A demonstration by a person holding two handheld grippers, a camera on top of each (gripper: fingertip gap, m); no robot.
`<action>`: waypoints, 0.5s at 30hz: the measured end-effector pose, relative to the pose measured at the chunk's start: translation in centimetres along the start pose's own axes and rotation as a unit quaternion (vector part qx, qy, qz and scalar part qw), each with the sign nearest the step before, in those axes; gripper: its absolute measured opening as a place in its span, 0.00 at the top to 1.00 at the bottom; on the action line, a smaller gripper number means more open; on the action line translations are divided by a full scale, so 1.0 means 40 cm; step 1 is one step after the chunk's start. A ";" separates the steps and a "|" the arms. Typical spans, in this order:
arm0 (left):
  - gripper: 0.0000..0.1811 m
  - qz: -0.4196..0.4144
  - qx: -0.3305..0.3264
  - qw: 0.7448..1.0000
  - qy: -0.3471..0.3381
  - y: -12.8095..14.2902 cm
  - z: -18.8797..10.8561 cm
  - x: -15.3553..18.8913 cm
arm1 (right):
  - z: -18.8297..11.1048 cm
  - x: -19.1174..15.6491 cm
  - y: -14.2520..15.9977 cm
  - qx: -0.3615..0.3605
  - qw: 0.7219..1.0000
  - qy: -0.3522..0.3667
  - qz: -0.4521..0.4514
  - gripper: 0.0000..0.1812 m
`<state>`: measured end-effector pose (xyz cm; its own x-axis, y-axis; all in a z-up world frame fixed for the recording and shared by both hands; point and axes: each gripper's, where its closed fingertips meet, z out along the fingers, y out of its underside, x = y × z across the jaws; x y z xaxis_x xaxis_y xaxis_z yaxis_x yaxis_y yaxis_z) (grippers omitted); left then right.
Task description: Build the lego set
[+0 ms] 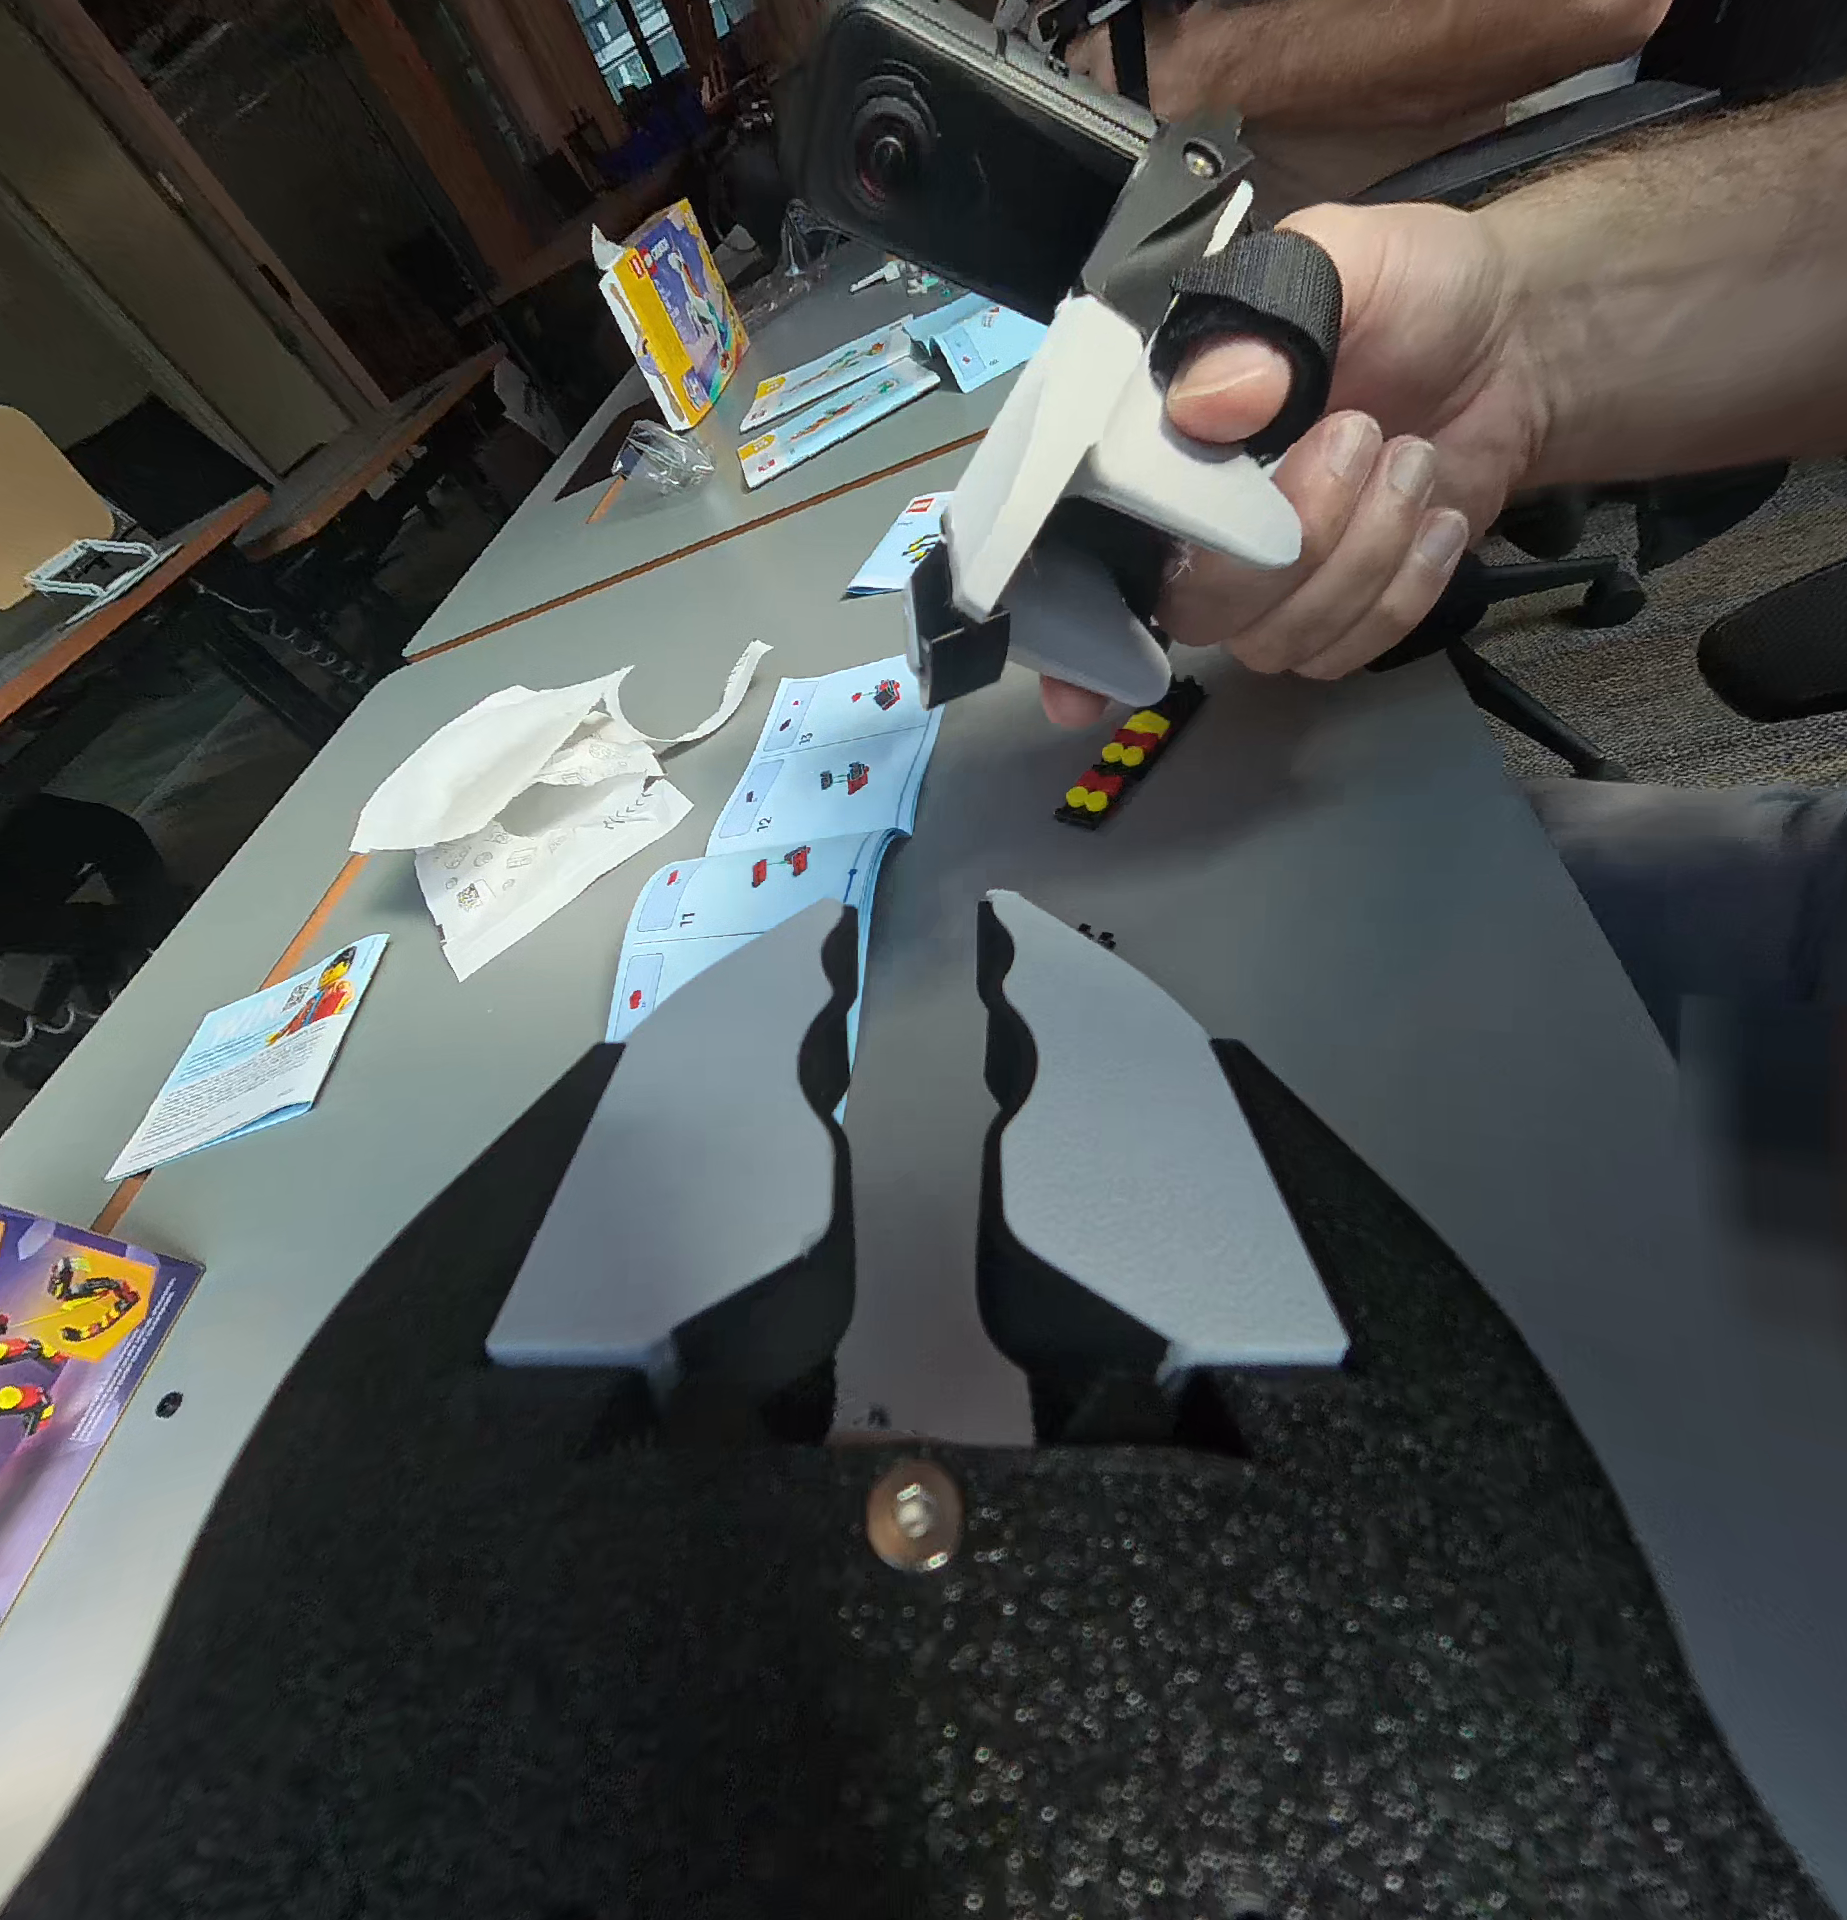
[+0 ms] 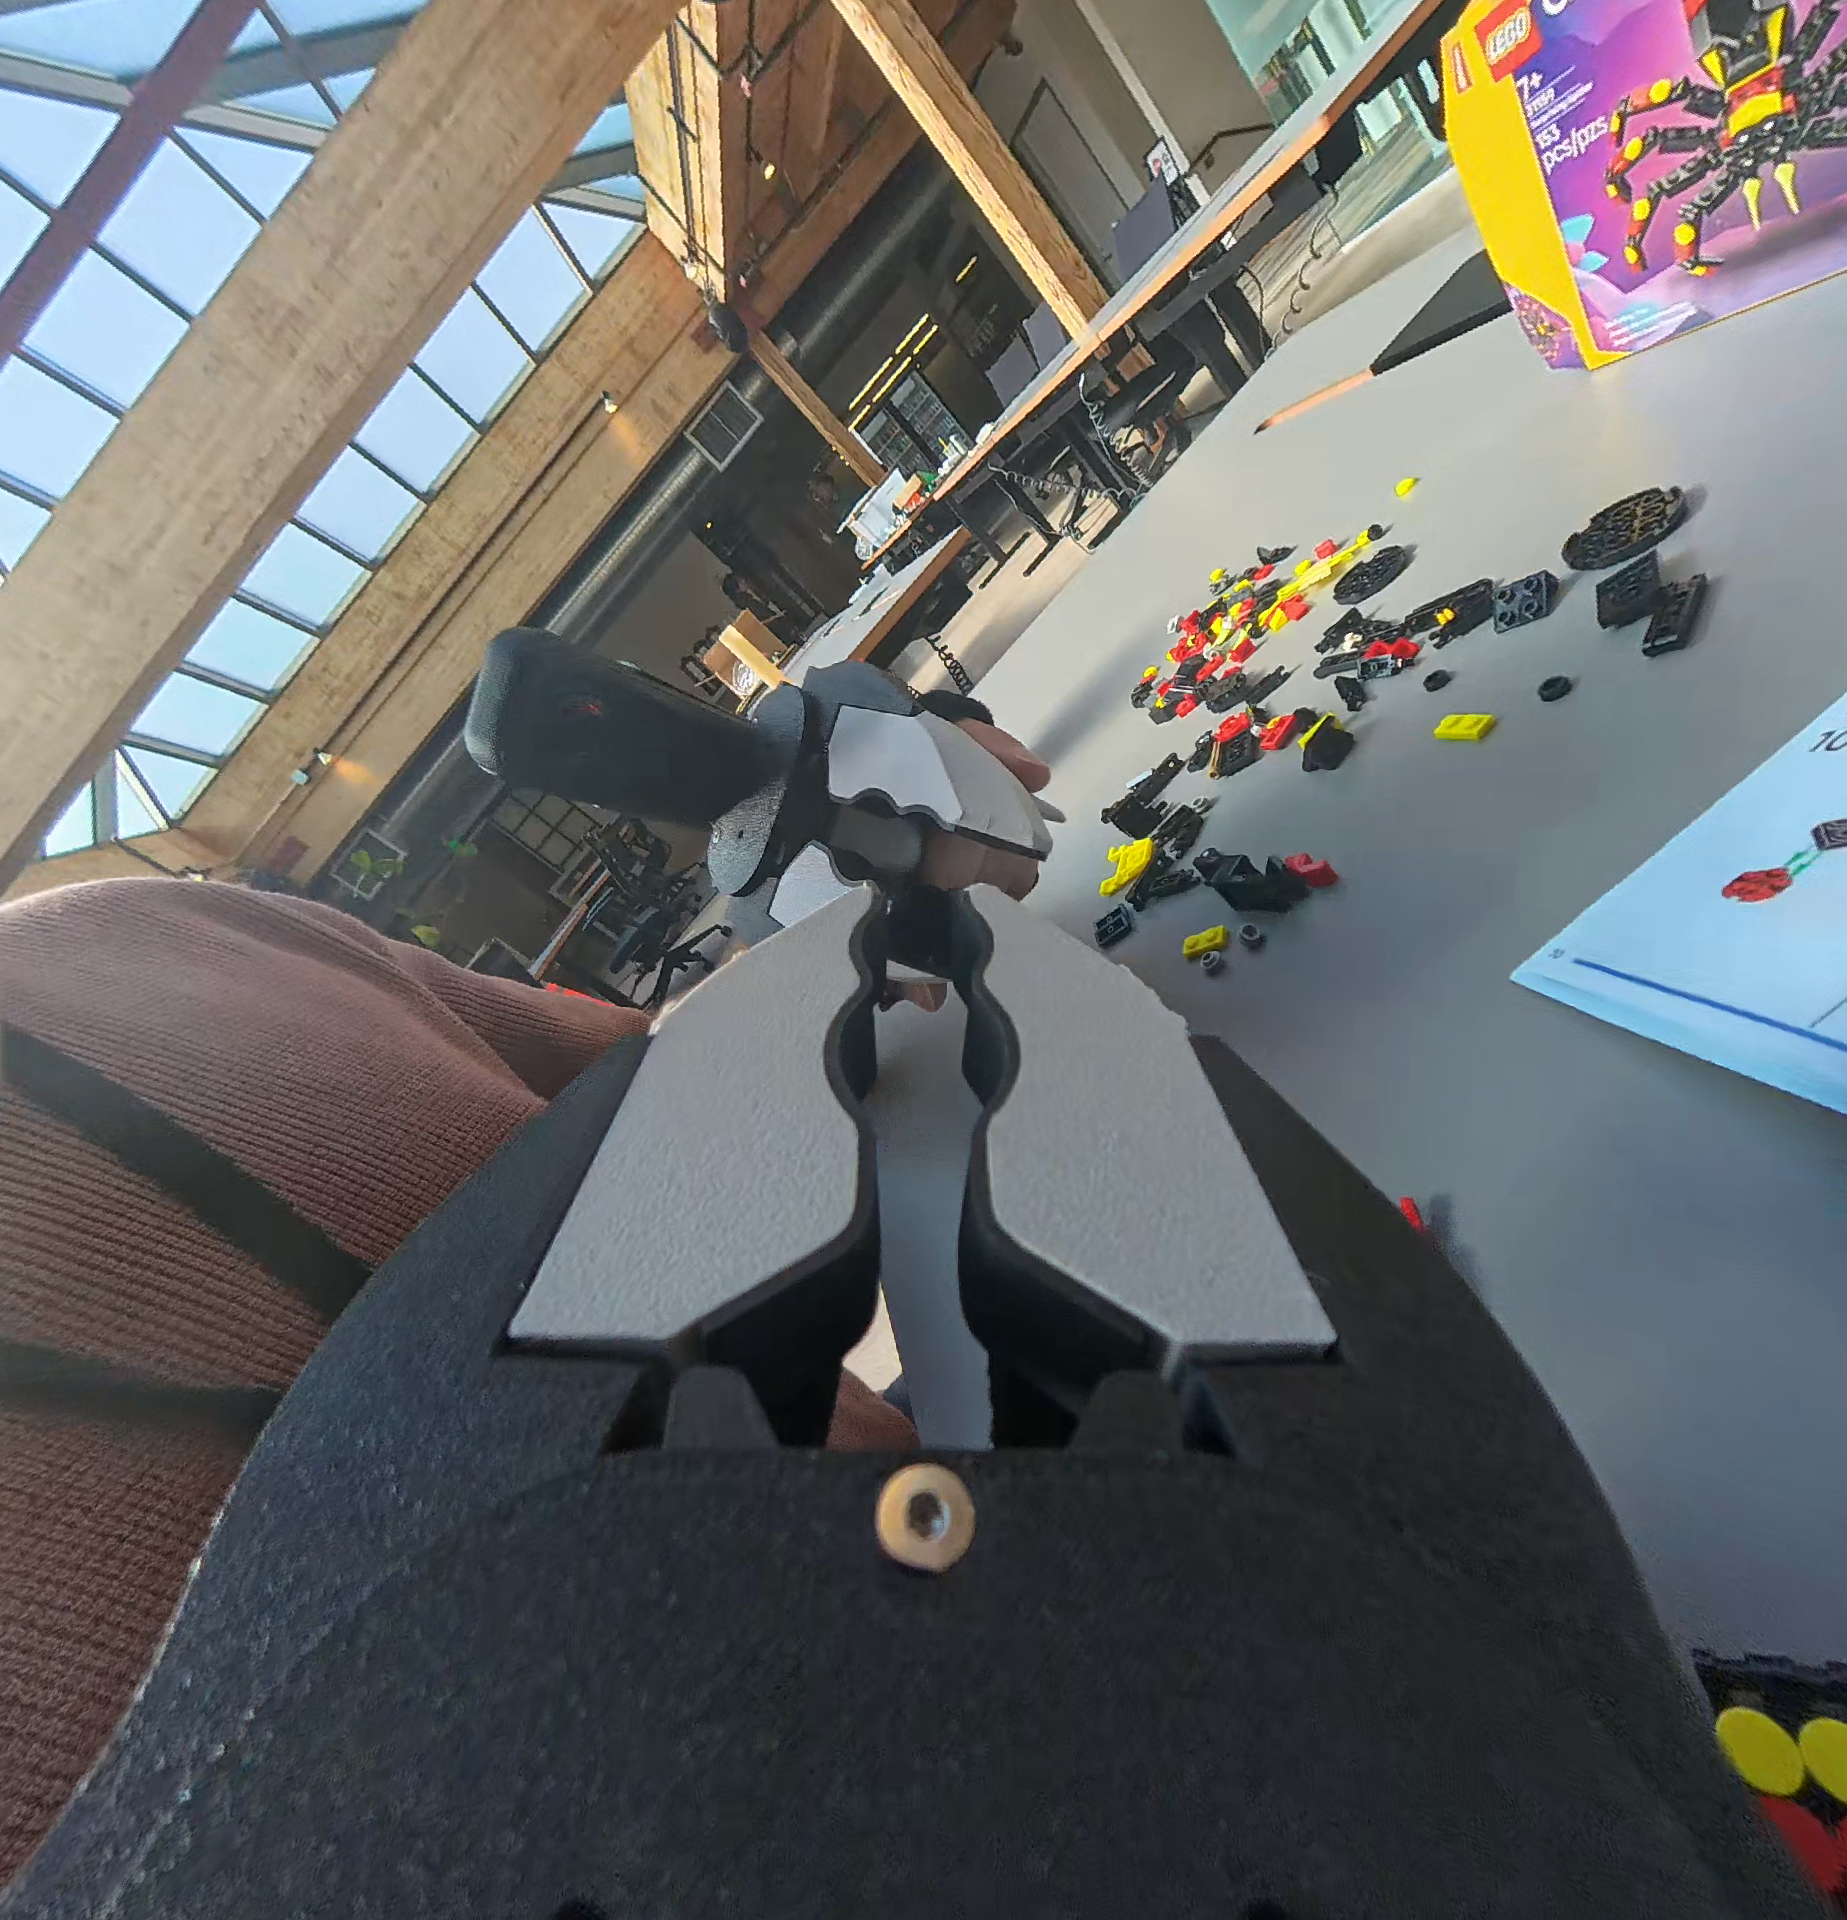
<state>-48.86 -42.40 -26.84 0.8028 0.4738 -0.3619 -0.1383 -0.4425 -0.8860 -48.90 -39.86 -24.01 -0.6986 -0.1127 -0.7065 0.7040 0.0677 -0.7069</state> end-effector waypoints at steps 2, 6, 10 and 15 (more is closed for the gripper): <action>0.88 -0.024 0.010 1.000 -0.004 -0.027 0.012 -0.031 | -0.015 -0.014 -0.052 0.027 0.999 -0.027 0.008 0.94; 0.88 -0.123 0.069 0.990 -0.015 -0.118 0.021 -0.128 | -0.103 -0.027 -0.209 0.145 0.985 -0.087 0.038 0.94; 0.88 -0.194 0.095 0.976 -0.019 -0.126 0.043 -0.175 | -0.178 0.001 -0.273 0.212 0.970 -0.102 0.062 0.94; 0.89 -0.209 0.125 0.970 -0.009 -0.152 0.079 -0.174 | -0.230 0.024 -0.284 0.242 0.961 -0.105 0.083 0.94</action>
<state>-55.43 -40.58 -19.84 0.8088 0.5867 0.0399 0.0579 -0.0119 -0.9983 -58.76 -31.62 -16.94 -0.5664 -0.3412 -0.7502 0.8158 -0.3612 -0.4516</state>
